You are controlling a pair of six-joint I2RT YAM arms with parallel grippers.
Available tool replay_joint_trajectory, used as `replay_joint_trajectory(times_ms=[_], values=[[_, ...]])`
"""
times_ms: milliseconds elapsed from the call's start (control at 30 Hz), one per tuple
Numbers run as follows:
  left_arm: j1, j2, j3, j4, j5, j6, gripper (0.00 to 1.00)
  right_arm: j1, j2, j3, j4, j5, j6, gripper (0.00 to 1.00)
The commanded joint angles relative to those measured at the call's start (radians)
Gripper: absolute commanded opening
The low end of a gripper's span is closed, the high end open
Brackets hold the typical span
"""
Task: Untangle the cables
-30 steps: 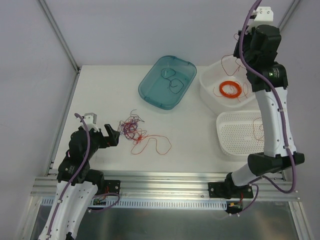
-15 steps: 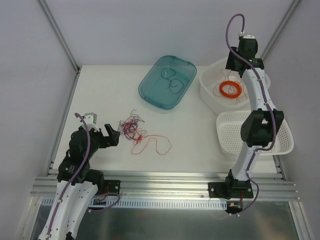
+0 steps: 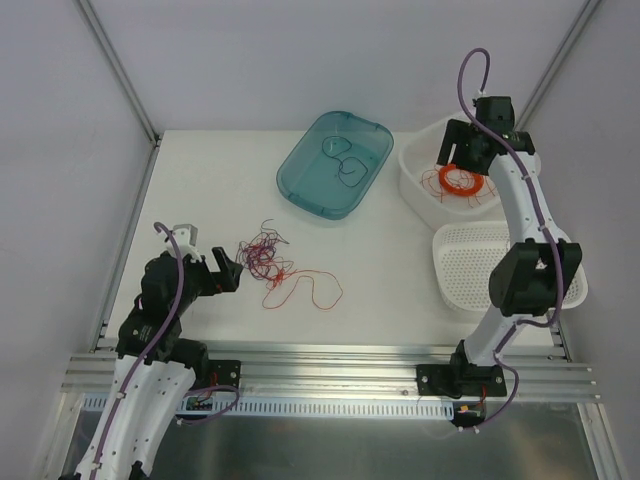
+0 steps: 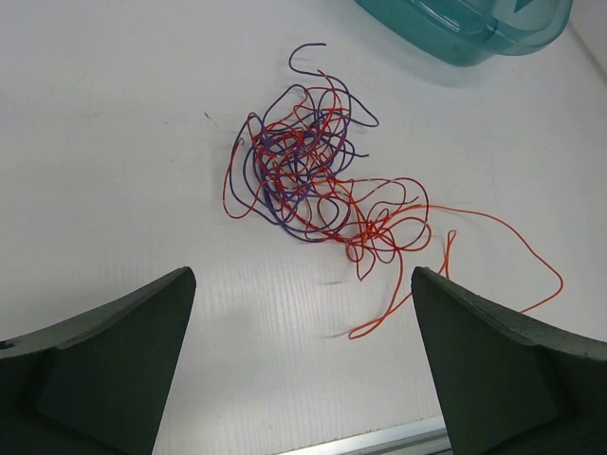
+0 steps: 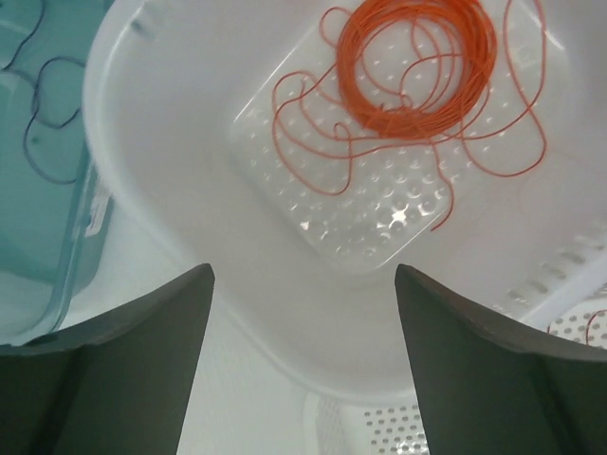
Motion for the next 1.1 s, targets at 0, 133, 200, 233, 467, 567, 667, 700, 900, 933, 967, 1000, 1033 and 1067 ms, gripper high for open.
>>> replay_joint_trajectory(times_ms=[0,133,200,233,467,567,667,700,900,933,967,1000,1033,1067], values=[[-0.003,0.015,0.013,0.029,0.034,-0.009,0.99,0.068,-0.155,-0.073,0.002,-0.109,0.003,0.81],[-0.003,0.035,0.006,0.027,-0.009,-0.039,0.99,0.185,-0.276,-0.206,0.022,-0.14,-0.032,0.81],[-0.003,0.044,0.006,0.029,-0.006,-0.052,0.99,0.27,-0.314,-0.265,0.046,-0.166,-0.04,0.81],[-0.003,0.05,0.009,0.027,0.001,-0.046,0.99,0.298,-0.328,-0.288,0.06,-0.178,-0.037,0.81],[-0.003,0.081,0.013,0.027,0.011,-0.035,0.99,0.584,-0.358,-0.504,0.235,-0.333,-0.02,0.79],[-0.003,0.079,0.008,0.029,0.014,-0.036,0.99,0.7,-0.287,-0.518,0.256,-0.32,0.047,0.78],[-0.003,0.087,0.008,0.029,0.015,-0.033,0.99,0.794,-0.224,-0.524,0.304,-0.301,0.133,0.77],[-0.003,0.09,0.008,0.029,0.017,-0.032,0.99,0.838,-0.195,-0.521,0.31,-0.26,0.153,0.76],[-0.003,0.101,0.009,0.029,0.015,-0.026,0.99,0.95,-0.108,-0.523,0.404,-0.2,0.298,0.69],[-0.003,0.102,0.009,0.029,0.011,-0.026,0.99,0.967,-0.091,-0.52,0.427,-0.197,0.299,0.68],[-0.003,0.101,0.008,0.027,0.006,-0.024,0.99,0.981,-0.085,-0.508,0.434,-0.191,0.301,0.67],[-0.001,0.099,0.008,0.027,-0.002,-0.026,0.99,1.006,-0.077,-0.501,0.444,-0.169,0.316,0.66],[-0.003,0.096,0.008,0.027,-0.021,-0.027,0.99,1.015,-0.069,-0.5,0.463,-0.16,0.333,0.66],[-0.003,0.095,0.005,0.027,-0.035,-0.03,0.99,1.023,-0.06,-0.501,0.474,-0.151,0.348,0.65]])
